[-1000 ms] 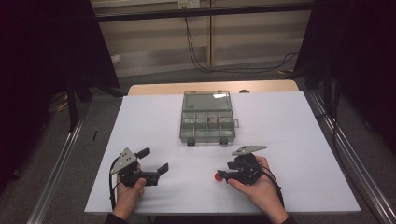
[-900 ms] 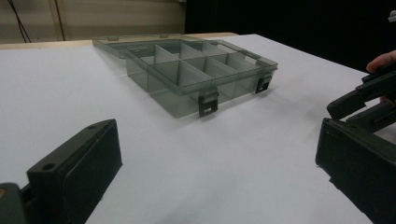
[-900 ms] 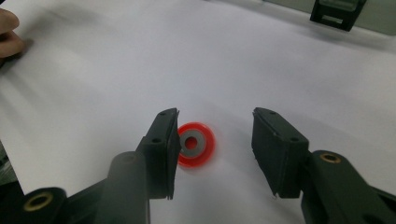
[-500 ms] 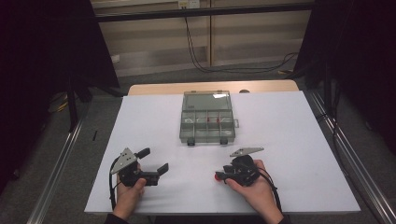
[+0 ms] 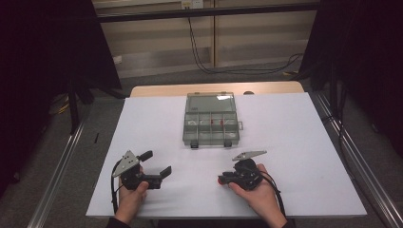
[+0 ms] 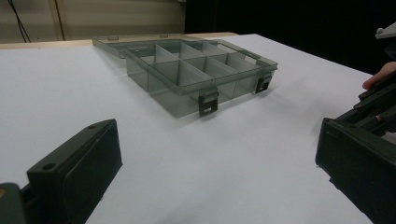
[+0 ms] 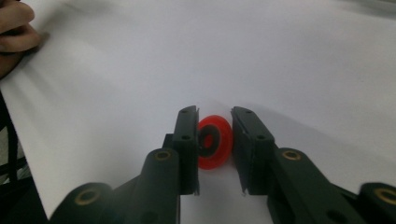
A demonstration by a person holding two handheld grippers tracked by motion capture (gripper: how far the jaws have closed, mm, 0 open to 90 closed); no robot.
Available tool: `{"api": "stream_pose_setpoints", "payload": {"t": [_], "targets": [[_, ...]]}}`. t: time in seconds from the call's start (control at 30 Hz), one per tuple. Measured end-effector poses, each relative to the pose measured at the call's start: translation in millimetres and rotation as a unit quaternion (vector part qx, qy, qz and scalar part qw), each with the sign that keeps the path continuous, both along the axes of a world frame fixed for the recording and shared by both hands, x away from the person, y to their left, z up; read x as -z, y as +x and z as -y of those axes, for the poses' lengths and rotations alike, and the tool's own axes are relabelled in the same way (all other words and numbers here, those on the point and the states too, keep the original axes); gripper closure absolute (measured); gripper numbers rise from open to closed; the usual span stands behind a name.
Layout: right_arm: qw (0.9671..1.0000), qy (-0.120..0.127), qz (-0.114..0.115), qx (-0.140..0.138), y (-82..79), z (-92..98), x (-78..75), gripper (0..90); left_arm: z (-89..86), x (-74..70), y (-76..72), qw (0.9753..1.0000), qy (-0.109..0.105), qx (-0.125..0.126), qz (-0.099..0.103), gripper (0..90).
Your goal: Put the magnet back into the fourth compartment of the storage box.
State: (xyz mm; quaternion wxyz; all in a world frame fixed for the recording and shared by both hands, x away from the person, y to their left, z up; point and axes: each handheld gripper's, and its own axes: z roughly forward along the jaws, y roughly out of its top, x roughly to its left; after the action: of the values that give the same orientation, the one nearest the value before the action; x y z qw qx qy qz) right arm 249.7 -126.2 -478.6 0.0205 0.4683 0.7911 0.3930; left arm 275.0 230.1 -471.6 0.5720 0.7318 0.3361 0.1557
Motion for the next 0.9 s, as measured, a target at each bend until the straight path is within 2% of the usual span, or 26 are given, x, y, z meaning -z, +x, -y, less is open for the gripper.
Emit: {"api": "stream_pose_setpoints", "payload": {"t": [0.2,0.43,0.7,0.9], "targets": [[1.0000,0.000,0.002,-0.003,-1.1,-0.5,-0.5,75.4,-0.1,0.0,0.0,1.0000,0.000,0.000,0.000,0.2],[0.9998,-0.004,0.011,-0.014,-4.6,-2.4,-4.4,82.2,-0.2,0.0,0.2,1.0000,0.000,0.000,0.000,0.2],[0.9990,-0.018,0.031,-0.026,-8.0,-5.9,-5.8,83.2,0.2,0.0,-0.1,1.0000,0.000,-0.001,-0.001,0.2],[0.9987,-0.020,0.035,-0.030,-9.6,-7.5,-6.9,83.6,-0.2,0.0,0.4,1.0000,0.000,0.001,-0.001,0.2]]}}
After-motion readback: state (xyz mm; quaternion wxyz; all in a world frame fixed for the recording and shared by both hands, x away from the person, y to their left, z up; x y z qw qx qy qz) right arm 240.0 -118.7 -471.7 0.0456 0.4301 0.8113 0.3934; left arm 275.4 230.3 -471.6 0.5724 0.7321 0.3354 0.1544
